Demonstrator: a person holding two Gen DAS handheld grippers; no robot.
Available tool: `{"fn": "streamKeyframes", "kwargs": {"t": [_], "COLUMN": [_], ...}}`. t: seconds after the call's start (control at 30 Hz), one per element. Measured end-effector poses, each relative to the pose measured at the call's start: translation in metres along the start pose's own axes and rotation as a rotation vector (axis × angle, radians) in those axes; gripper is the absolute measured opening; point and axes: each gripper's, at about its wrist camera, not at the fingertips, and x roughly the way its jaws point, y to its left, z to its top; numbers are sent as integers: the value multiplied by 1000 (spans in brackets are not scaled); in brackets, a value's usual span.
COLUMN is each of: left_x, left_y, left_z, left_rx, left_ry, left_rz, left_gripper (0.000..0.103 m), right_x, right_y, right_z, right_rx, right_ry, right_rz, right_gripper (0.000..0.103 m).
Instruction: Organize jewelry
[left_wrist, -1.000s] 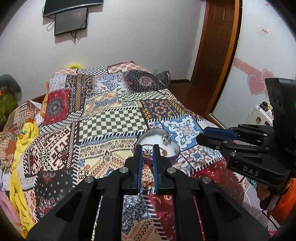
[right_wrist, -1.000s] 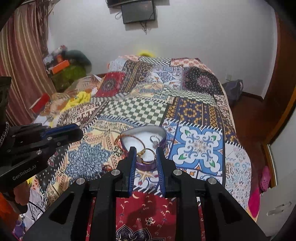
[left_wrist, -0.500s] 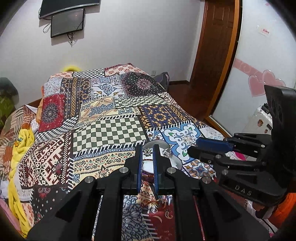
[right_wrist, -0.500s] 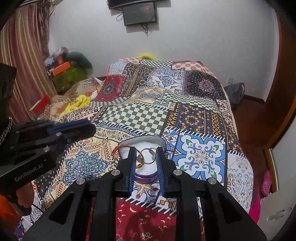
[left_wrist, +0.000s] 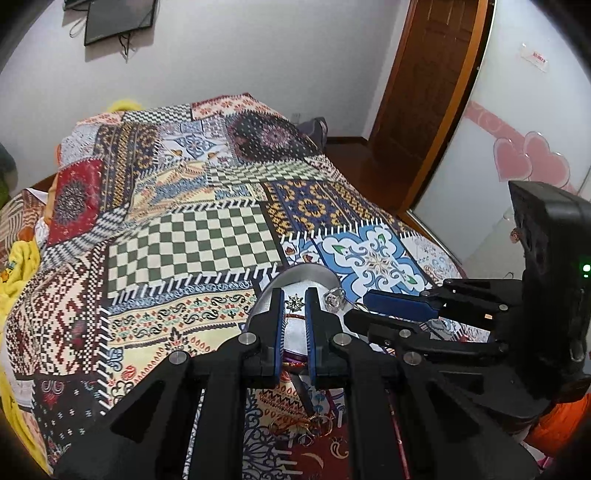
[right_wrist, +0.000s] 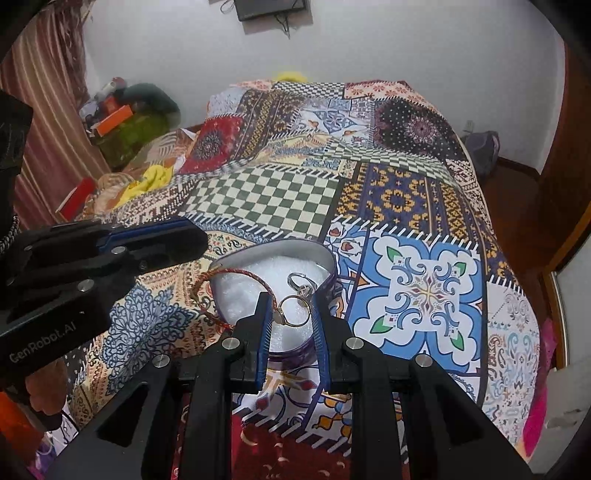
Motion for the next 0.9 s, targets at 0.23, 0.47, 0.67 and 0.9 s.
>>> {"fn": "streamKeyframes", "kwargs": {"t": [0.23,0.47,0.67,0.9], "left_x": [20,24,25,17], "left_y": [3,6,5,5], "left_z": [-3,-3,-4,-3], "left_rx": [-14,-25,-24,-27], "left_ry": [58,83,91,85], "left_rz": [-22,-41,-43,-33], "left_gripper": [9,9,9,9], "right_x": [8,13,15,13], "right_y": [2,2,4,4], "right_z": [-3,-1,-1,-1], "right_rx": [-23,-37,-50,-57], "right_ry": [23,34,35,52], "right_rz": [6,10,2,5], "right_gripper": [19,19,19,19]}}
